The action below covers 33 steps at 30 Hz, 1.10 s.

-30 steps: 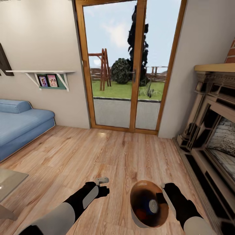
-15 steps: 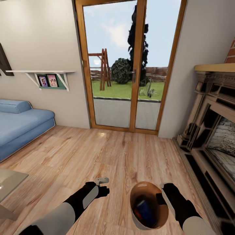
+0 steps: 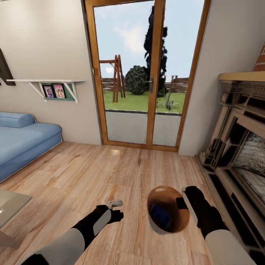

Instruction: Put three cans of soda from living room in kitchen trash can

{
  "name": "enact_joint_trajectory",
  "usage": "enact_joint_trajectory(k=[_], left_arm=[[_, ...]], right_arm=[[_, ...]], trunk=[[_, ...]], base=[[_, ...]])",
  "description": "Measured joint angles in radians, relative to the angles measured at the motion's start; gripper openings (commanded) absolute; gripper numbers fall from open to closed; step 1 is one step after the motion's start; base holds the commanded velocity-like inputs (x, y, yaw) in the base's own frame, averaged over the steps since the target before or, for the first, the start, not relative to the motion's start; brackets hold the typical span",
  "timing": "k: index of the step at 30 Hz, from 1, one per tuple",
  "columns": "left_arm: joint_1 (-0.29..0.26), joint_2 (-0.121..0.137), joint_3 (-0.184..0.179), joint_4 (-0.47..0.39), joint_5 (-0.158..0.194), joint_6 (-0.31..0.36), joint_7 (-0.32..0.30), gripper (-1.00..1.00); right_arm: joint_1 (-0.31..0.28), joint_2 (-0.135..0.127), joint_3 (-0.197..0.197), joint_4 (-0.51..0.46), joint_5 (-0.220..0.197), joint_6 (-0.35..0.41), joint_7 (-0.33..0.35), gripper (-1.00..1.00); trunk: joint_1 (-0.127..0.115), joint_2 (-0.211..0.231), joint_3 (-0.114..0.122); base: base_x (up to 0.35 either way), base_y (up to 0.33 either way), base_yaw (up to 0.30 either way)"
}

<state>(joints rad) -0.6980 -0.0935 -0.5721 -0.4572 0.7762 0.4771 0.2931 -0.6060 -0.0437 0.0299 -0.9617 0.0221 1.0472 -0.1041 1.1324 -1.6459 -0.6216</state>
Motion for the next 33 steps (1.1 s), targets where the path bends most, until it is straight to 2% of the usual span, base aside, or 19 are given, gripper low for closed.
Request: enact_joint_trajectory(k=[5, 9, 21, 27, 31, 33], left_arm=[[0.0, 0.0, 0.0, 0.0, 0.0, 0.0, 0.0, 1.0], [0.0, 0.0, 0.001, 0.0, 0.0, 0.001, 0.0, 1.0], [0.0, 0.0, 0.004, 0.004, 0.003, 0.035, 0.0, 1.0], [0.0, -0.001, 0.004, 0.072, 0.004, 0.041, -0.005, 1.0], [0.0, -0.005, 0.005, 0.098, 0.004, 0.04, -0.008, 1.0], [0.0, -0.007, 0.006, 0.103, 0.005, 0.04, -0.009, 1.0]], right_arm=[[-0.003, 0.007, -0.002, -0.087, -0.016, 0.0, 0.001, -1.0], [-0.002, 0.011, 0.003, -0.107, -0.011, 0.0, 0.0, -1.0], [-0.001, 0.01, 0.007, -0.117, -0.009, 0.0, 0.0, -1.0], [-0.001, 0.006, 0.004, -0.117, -0.004, 0.0, -0.001, -1.0], [-0.002, 0.002, 0.002, -0.117, -0.022, 0.0, 0.001, -1.0], [-0.003, 0.0, 0.0, -0.117, -0.013, 0.0, 0.0, -1.0]], trunk=[[0.0, 0.0, 0.0], [0.0, 0.0, 0.0], [0.046, -0.084, -0.038], [0.069, -0.126, -0.056], [0.084, -0.154, -0.069], [0.092, -0.168, -0.075]], base=[[0.0, 0.0, 0.0], [0.0, 0.0, 0.0], [0.0, 0.0, 0.0], [0.0, 0.0, 0.0], [0.0, 0.0, 0.0], [0.0, 0.0, 0.0]])
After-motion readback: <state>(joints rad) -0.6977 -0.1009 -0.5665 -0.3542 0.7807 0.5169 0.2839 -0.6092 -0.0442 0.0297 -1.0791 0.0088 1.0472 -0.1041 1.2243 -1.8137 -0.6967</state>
